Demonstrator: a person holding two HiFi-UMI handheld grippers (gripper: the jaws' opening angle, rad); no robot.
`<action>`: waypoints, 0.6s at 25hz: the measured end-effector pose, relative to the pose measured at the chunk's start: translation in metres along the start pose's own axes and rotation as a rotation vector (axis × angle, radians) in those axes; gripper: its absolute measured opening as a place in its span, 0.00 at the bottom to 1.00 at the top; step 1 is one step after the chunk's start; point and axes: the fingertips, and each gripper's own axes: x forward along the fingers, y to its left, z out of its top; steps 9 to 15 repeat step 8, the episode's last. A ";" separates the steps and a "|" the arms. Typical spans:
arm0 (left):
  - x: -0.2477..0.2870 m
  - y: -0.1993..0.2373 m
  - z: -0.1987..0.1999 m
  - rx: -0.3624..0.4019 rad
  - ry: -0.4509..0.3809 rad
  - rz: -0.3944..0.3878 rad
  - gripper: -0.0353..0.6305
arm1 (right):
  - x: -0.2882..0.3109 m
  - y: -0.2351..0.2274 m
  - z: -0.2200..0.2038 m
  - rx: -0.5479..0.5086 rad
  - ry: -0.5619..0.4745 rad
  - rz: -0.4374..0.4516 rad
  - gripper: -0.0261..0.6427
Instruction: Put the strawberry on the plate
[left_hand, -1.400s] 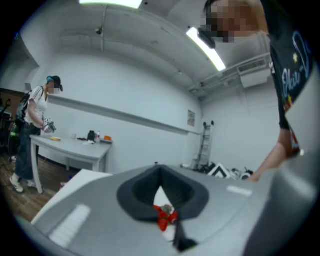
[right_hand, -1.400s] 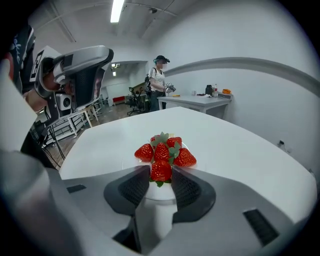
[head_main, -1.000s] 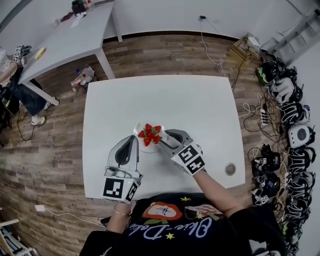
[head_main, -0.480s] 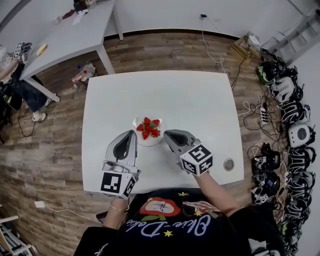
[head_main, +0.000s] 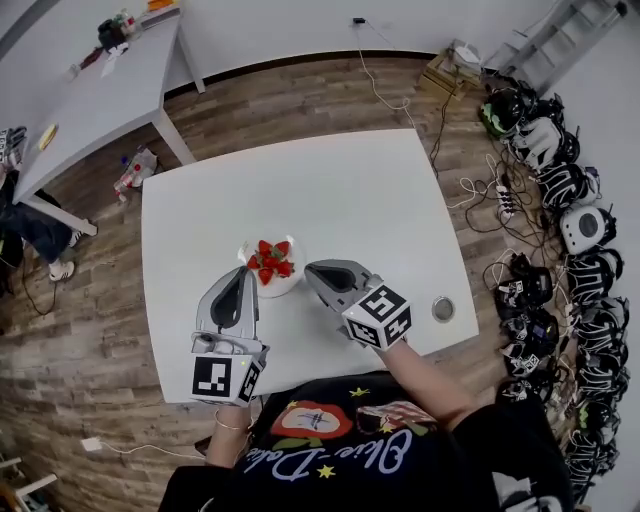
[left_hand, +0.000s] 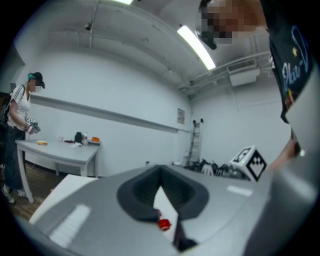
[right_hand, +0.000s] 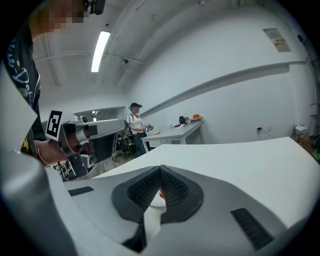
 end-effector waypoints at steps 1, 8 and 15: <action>0.000 0.000 -0.001 -0.001 0.002 -0.002 0.03 | 0.000 0.002 0.001 0.003 -0.003 0.001 0.06; -0.001 0.018 -0.019 -0.051 0.035 -0.018 0.03 | 0.015 0.015 0.000 0.003 0.023 0.001 0.06; -0.001 0.018 -0.019 -0.051 0.035 -0.018 0.03 | 0.015 0.015 0.000 0.003 0.023 0.001 0.06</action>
